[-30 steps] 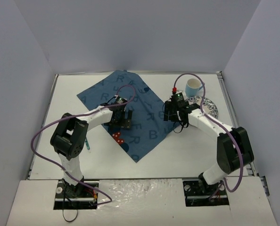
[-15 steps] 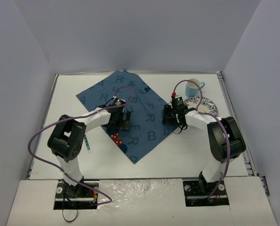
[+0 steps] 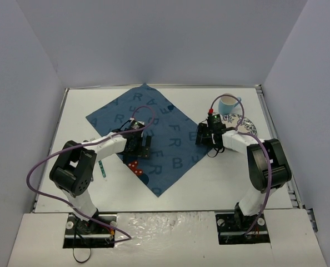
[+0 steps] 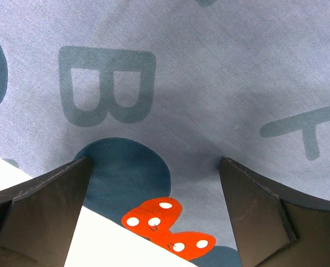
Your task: Set the dinner table for one person
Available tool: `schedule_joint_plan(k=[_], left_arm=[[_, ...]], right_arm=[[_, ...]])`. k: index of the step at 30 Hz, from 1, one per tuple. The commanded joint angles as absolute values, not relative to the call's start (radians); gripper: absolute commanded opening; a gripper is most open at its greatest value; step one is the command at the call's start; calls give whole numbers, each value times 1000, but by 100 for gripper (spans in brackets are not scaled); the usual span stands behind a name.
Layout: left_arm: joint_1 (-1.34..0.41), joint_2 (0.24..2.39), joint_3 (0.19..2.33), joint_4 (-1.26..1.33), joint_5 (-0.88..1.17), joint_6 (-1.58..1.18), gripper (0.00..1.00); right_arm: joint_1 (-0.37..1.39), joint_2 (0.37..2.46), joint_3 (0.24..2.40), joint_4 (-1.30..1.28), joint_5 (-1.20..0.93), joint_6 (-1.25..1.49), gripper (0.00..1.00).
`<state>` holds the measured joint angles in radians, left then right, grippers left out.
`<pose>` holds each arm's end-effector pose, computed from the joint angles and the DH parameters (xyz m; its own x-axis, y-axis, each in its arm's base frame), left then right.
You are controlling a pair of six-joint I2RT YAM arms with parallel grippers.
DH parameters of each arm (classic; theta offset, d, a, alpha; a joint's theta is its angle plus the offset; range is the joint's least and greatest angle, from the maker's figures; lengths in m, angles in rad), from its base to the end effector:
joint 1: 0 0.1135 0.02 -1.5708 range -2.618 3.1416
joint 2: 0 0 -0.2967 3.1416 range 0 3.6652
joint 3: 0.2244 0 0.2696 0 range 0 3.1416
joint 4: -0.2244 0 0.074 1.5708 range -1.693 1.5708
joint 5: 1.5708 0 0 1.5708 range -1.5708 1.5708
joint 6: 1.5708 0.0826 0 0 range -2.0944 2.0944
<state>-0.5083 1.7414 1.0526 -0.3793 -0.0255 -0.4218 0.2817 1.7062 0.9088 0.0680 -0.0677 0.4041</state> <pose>0.3390 -0.1864 0.1479 -0.8932 0.0291 -0.4487 0.1207 0.9768 -0.1769 0.3858 0.1175 0.1571 -0.7167 0.2010 -0.6678 -0.0478 0.9411 0.3346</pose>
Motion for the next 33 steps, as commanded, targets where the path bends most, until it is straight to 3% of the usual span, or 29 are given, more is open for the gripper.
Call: schedule_joint_plan(k=[1, 11, 20, 33], left_arm=[[-494, 1776, 942, -623, 38, -458, 97], [-499, 1704, 904, -614, 46, -473, 97], [-489, 1612, 1134, -665, 15, -422, 97], [-364, 1851, 1361, -459, 45, -366, 97]], right_arm=[[275, 1625, 926, -12, -30, 421, 60], [284, 1531, 941, -80, -43, 395, 61], [329, 1571, 1014, -65, -68, 357, 62], [367, 1670, 984, 25, -77, 372, 62]])
